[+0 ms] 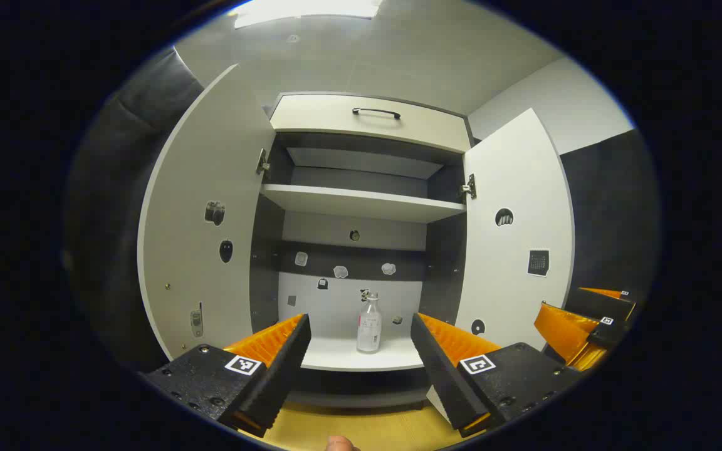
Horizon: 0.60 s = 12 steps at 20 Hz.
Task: Grasp the bottle in the cabinet with the left hand and place it on the coaster, then close the right door with the right hand and the left door with the left hand.
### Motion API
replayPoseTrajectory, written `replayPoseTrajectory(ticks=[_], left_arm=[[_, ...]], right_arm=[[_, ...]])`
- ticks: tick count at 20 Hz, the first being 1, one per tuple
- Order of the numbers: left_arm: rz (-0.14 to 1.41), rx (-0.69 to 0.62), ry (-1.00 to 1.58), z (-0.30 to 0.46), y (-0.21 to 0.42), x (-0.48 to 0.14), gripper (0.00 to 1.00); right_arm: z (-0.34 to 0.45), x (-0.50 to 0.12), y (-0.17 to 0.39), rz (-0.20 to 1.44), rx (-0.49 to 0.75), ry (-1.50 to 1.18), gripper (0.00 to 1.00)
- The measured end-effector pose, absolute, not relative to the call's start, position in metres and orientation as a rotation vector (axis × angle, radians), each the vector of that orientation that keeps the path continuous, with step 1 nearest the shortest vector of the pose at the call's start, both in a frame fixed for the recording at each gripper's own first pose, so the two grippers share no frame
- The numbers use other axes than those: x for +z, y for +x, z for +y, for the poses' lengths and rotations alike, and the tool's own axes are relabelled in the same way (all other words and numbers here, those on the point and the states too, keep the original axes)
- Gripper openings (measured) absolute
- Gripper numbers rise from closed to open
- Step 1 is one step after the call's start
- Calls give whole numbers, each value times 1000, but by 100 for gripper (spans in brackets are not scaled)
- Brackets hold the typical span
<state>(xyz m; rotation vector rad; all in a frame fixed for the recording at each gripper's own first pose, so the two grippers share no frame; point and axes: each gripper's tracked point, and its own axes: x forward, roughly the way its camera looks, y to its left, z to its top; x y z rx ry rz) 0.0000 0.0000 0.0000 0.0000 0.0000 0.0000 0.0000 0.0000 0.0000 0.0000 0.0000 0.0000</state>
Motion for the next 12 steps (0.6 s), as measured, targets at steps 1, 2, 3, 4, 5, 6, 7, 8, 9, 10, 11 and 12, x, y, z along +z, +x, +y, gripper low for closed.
replayPoseTrajectory(ticks=[1,2,3,4,5,6,7,8,9,10,11,12], left_arm=[[2,3,-1,1,1,0,99],[6,4,-2,1,2,-2,99],[12,4,-4,1,2,-3,99],[18,1,-5,2,2,-5,99],[23,-1,-6,2,2,-6,99],[27,-4,-5,2,3,-7,99],[27,-7,-3,2,4,-7,99],[26,-7,-2,2,4,-7,99],[26,-9,-1,2,4,-7,99],[29,-12,-4,1,5,-8,99],[30,-16,-11,-1,5,-8,99],[30,-21,-16,-3,6,-8,99]], right_arm=[[2,0,0,1,2,-3,98],[2,-1,1,3,3,-6,98],[3,-1,1,4,5,-7,94],[3,-2,1,7,4,-7,94],[2,-2,1,10,2,-4,99],[2,-3,0,11,-1,1,99],[0,-3,0,13,-4,3,94],[-1,-4,0,14,-7,3,94],[-2,-4,-1,14,-10,2,94],[-2,-4,-1,15,-10,2,94],[-2,-5,-3,17,-10,1,94],[-4,-6,-4,19,-13,0,94]])
